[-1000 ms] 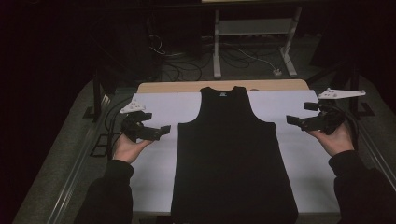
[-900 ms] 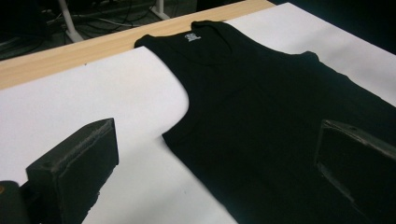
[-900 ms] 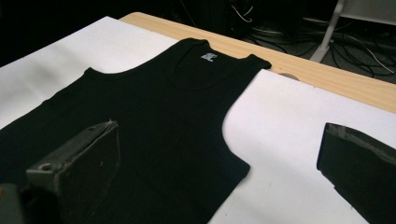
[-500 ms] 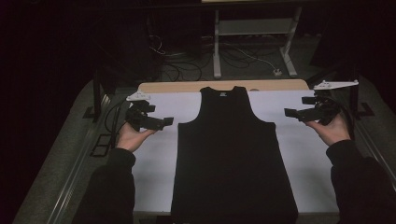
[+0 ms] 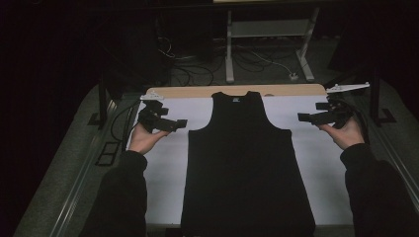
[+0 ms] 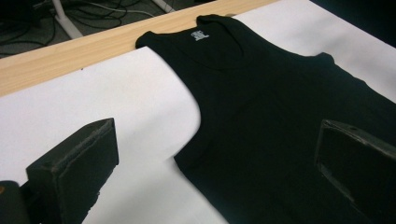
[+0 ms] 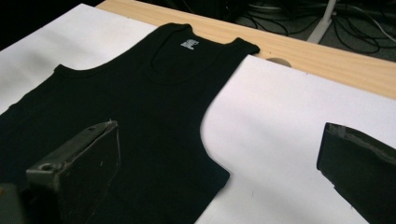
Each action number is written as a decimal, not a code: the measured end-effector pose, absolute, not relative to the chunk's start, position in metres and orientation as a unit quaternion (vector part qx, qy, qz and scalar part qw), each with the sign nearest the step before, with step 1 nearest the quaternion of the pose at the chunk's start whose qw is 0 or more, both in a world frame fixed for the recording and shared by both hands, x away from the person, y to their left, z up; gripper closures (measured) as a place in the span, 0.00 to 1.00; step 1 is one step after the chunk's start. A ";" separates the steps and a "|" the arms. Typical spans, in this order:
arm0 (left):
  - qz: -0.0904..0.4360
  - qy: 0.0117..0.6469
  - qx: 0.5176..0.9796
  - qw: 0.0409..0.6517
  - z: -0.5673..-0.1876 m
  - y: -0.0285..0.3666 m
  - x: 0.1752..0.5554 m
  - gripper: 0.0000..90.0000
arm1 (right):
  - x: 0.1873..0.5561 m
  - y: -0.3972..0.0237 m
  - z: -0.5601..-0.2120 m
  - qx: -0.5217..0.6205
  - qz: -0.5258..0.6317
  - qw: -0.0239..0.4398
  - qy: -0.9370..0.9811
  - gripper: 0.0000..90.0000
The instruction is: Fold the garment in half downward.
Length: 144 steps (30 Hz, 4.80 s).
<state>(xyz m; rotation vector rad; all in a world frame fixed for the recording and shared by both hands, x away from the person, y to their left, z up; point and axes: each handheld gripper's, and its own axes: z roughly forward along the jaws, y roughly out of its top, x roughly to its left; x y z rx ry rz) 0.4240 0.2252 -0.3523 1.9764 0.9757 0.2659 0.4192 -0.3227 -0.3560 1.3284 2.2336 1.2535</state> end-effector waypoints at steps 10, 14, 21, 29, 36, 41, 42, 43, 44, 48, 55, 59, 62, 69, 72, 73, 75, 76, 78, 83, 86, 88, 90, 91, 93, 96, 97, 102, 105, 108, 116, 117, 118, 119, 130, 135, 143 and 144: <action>0.089 0.414 0.798 0.429 -0.377 0.222 0.443 0.00 | 0.432 -0.322 -0.372 0.467 0.421 0.115 0.769 0.00; 0.083 0.414 0.802 0.423 -0.386 0.218 0.448 0.00 | 0.438 -0.323 -0.381 0.475 0.407 0.109 0.772 0.00; 0.070 0.414 0.807 0.415 -0.399 0.212 0.454 0.00 | 0.444 -0.324 -0.391 0.484 0.403 0.097 0.771 0.00; 0.061 0.417 0.812 0.403 -0.411 0.210 0.460 0.00 | 0.450 -0.319 -0.405 0.491 0.389 0.082 0.776 0.00; 0.051 0.422 0.808 0.407 -0.420 0.207 0.463 0.00 | 0.452 -0.315 -0.419 0.491 0.384 0.061 0.779 0.04; 0.045 0.423 0.814 0.396 -0.426 0.205 0.465 0.00 | 0.452 -0.312 -0.427 0.488 0.381 0.044 0.784 0.10; 0.040 0.424 0.815 0.393 -0.428 0.205 0.466 0.00 | 0.453 -0.311 -0.430 0.486 0.375 0.041 0.788 0.14; 0.040 0.424 0.815 0.393 -0.428 0.205 0.466 0.00 | 0.453 -0.311 -0.430 0.486 0.375 0.041 0.788 0.14; 0.039 0.424 0.816 0.392 -0.428 0.205 0.466 0.00 | 0.453 -0.310 -0.432 0.486 0.375 0.037 0.789 0.16; 0.037 0.420 0.826 0.375 -0.431 0.205 0.466 0.00 | 0.454 -0.306 -0.436 0.486 0.368 0.034 0.792 0.23; 0.021 0.425 0.823 0.377 -0.435 0.205 0.466 0.14 | 0.453 -0.302 -0.440 0.483 0.372 0.040 0.792 0.45; 0.034 0.417 0.831 0.367 -0.436 0.201 0.465 0.22 | 0.452 -0.303 -0.442 0.487 0.370 0.045 0.790 0.49; 0.050 0.417 0.832 0.362 -0.437 0.197 0.464 0.30 | 0.451 -0.304 -0.444 0.491 0.371 0.050 0.786 0.53; 0.061 0.427 0.830 0.353 -0.440 0.194 0.465 0.48 | 0.449 -0.307 -0.449 0.497 0.371 0.055 0.783 0.59; 0.063 0.425 0.831 0.353 -0.441 0.193 0.465 0.57 | 0.448 -0.308 -0.449 0.497 0.374 0.058 0.781 0.61; 0.064 0.421 0.833 0.352 -0.441 0.192 0.464 0.57 | 0.448 -0.308 -0.449 0.497 0.374 0.058 0.781 0.61; 0.064 0.417 0.835 0.354 -0.441 0.191 0.464 0.60 | 0.448 -0.307 -0.449 0.493 0.374 0.064 0.783 0.61; 0.063 0.415 0.836 0.355 -0.441 0.191 0.464 0.63 | 0.448 -0.306 -0.448 0.491 0.377 0.065 0.783 0.62; 0.067 0.414 0.834 0.358 -0.442 0.189 0.463 0.65 | 0.447 -0.305 -0.448 0.491 0.376 0.065 0.783 0.63; 0.077 0.427 0.821 0.370 -0.446 0.191 0.461 0.73 | 0.448 -0.301 -0.450 0.493 0.369 0.072 0.785 0.67; 0.077 0.431 0.819 0.372 -0.446 0.194 0.461 0.77 | 0.448 -0.300 -0.451 0.494 0.368 0.074 0.785 0.73; 0.079 0.429 0.820 0.370 -0.446 0.194 0.460 0.81 | 0.448 -0.297 -0.451 0.492 0.367 0.075 0.786 0.78; 0.079 0.429 0.819 0.373 -0.445 0.193 0.460 0.86 | 0.447 -0.292 -0.451 0.487 0.365 0.081 0.789 0.86; 0.080 0.428 0.819 0.374 -0.445 0.191 0.460 0.88 | 0.447 -0.291 -0.451 0.486 0.364 0.081 0.790 0.90; 0.082 0.429 0.817 0.376 -0.444 0.191 0.459 0.91 | 0.447 -0.290 -0.451 0.487 0.364 0.079 0.790 0.91; 0.076 0.431 0.814 0.382 -0.443 0.191 0.459 0.96 | 0.447 -0.291 -0.450 0.491 0.366 0.073 0.787 0.93; 0.072 0.432 0.814 0.382 -0.443 0.192 0.460 0.96 | 0.447 -0.291 -0.450 0.491 0.366 0.073 0.787 0.93; 0.043 0.444 0.802 0.396 -0.441 0.199 0.460 0.97 | 0.446 -0.295 -0.448 0.492 0.378 0.061 0.782 0.93; 0.046 0.452 0.787 0.417 -0.438 0.203 0.458 0.98 | 0.444 -0.297 -0.446 0.490 0.385 0.056 0.780 0.93; 0.048 0.450 0.783 0.426 -0.434 0.204 0.456 0.98 | 0.443 -0.299 -0.444 0.488 0.395 0.051 0.777 0.94; 0.035 0.448 0.775 0.443 -0.430 0.211 0.448 0.98 | 0.438 -0.307 -0.440 0.491 0.422 0.026 0.762 0.94; 0.032 0.447 0.775 0.446 -0.430 0.212 0.447 0.98 | 0.437 -0.308 -0.441 0.491 0.428 0.021 0.759 0.94; 0.030 0.446 0.773 0.450 -0.430 0.213 0.446 0.98 | 0.436 -0.309 -0.441 0.491 0.429 0.020 0.758 0.94; 0.028 0.445 0.773 0.450 -0.430 0.214 0.444 0.98 | 0.436 -0.309 -0.441 0.491 0.429 0.020 0.758 0.94; 0.023 0.447 0.768 0.458 -0.429 0.216 0.440 0.98 | 0.429 -0.312 -0.436 0.488 0.443 0.002 0.752 0.94; 0.020 0.453 0.759 0.468 -0.425 0.223 0.437 0.98 | 0.423 -0.317 -0.432 0.490 0.454 0.001 0.744 0.94; 0.011 0.456 0.747 0.484 -0.422 0.227 0.426 0.98 | 0.414 -0.324 -0.430 0.499 0.471 -0.005 0.728 0.94; 0.010 0.455 0.749 0.482 -0.422 0.227 0.425 0.98 | 0.412 -0.324 -0.429 0.502 0.469 -0.009 0.727 0.94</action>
